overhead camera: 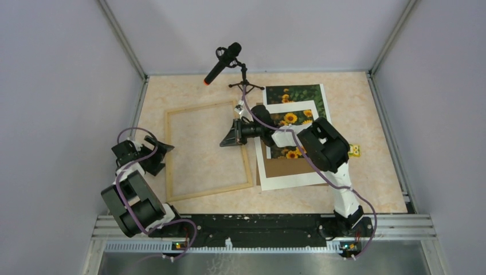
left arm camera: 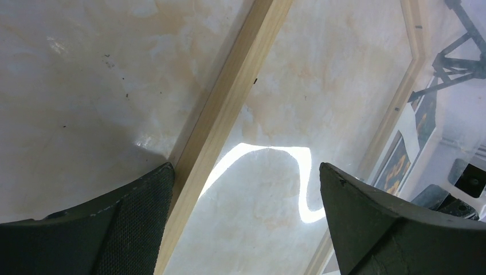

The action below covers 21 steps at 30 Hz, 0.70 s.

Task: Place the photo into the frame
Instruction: Place the photo frame item in the photo frame.

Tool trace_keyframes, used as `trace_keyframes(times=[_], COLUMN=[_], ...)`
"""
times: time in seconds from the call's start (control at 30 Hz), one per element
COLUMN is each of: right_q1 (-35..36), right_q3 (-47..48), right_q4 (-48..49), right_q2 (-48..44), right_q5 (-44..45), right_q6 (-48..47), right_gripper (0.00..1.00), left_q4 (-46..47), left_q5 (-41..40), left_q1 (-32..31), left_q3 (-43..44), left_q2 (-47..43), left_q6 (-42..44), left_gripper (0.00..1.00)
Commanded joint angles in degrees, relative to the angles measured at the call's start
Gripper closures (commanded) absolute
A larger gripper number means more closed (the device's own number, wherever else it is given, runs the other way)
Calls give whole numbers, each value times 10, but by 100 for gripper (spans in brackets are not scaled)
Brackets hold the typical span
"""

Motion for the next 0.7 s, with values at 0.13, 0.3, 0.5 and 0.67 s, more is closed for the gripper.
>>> trace_keyframes(times=[0.13, 0.3, 0.5, 0.67], right_q1=[8, 8, 6, 5], right_q3=[15, 31, 60, 70], right_q4=[54, 47, 18, 16], right_q2=[-22, -14, 4, 5], right_q5=[-20, -24, -24, -27], right_q6=[16, 25, 27, 34], right_gripper=[100, 100, 100, 100], left_q4=[6, 7, 11, 14], left_q5=[21, 23, 27, 29], left_q1=[0, 0, 0, 0], left_q3=[4, 4, 1, -3], left_q2=[-8, -7, -7, -6], left_q6=[3, 3, 2, -1], left_gripper=[2, 2, 2, 2])
